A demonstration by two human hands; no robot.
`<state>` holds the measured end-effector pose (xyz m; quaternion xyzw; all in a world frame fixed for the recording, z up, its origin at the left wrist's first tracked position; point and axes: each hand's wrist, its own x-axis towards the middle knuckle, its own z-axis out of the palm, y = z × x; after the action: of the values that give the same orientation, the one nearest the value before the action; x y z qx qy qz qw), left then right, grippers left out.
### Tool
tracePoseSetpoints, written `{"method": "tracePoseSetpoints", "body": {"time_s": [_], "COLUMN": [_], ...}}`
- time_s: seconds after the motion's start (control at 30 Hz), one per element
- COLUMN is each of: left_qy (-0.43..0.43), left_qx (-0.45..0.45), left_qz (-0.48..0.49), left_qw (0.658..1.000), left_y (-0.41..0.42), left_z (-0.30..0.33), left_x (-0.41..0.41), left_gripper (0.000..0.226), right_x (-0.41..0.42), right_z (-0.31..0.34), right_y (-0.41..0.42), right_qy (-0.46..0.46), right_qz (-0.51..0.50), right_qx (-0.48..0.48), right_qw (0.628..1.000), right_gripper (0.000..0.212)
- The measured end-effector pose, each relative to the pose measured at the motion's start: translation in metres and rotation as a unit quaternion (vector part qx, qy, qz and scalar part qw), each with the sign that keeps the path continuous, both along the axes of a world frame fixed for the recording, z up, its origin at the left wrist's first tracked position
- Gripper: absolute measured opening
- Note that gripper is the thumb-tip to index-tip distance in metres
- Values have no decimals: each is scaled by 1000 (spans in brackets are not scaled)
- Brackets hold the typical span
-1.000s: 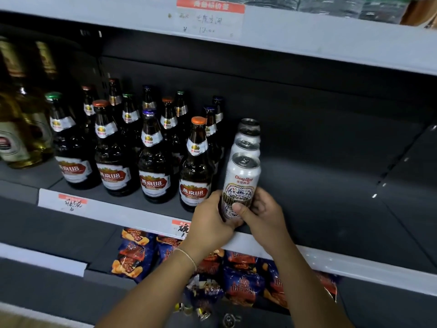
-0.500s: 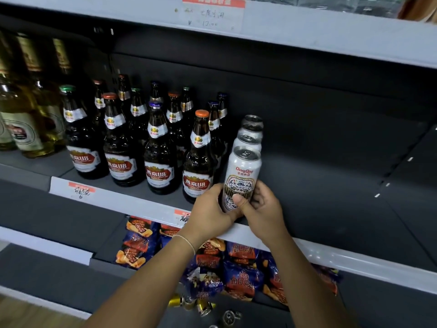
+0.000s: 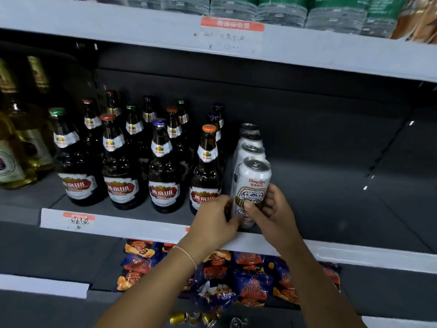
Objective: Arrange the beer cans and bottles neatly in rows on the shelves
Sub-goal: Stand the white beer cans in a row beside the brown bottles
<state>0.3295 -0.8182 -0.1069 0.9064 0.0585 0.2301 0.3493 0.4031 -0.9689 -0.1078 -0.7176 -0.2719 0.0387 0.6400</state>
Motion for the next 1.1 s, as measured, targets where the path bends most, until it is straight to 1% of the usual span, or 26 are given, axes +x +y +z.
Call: {"method": "tracePoseSetpoints", "body": {"time_s": [0.07,0.13,0.23,0.3,0.43,0.53,0.7,0.83,1.0,1.1], "left_qy": [-15,-26,-22,-12,13,27,26,33,50,50], "left_qx": [14,43,81,118,152,150,152,172,196,210], "left_qz": [1,21,94,147,182,177,148,129,107,87], "left_qw": [1000,999,992,982,971,972,977,976,973,973], "left_y": [7,14,29,39,52,58,61,66,71,75], "left_z": [8,14,20,21,14,6,0,4,7,10], "left_x": [-5,-11,-19,-24,-28,-25,-22,-22,-25,-28], "left_gripper": [17,16,32,40,48,53,51,52,52,51], "right_x": [-6,-10,-14,-15,-18,-21,-28,-34,-39,-43], "right_z": [6,9,4,-1,-4,-3,-4,-5,0,0], "right_y": [4,9,16,20,26,27,31,35,38,39], "right_qy": [-24,-34,-28,-26,-35,-30,-43,-42,-41,-45], "right_qz": [-24,-45,-91,-123,-155,-161,-193,-220,-229,-236], "right_qx": [-4,-16,-47,-64,-73,-75,-86,-91,-111,-124], "right_qw": [999,998,994,990,985,984,977,970,966,963], "right_gripper": [52,53,57,55,53,53,51,51,54,59]}}
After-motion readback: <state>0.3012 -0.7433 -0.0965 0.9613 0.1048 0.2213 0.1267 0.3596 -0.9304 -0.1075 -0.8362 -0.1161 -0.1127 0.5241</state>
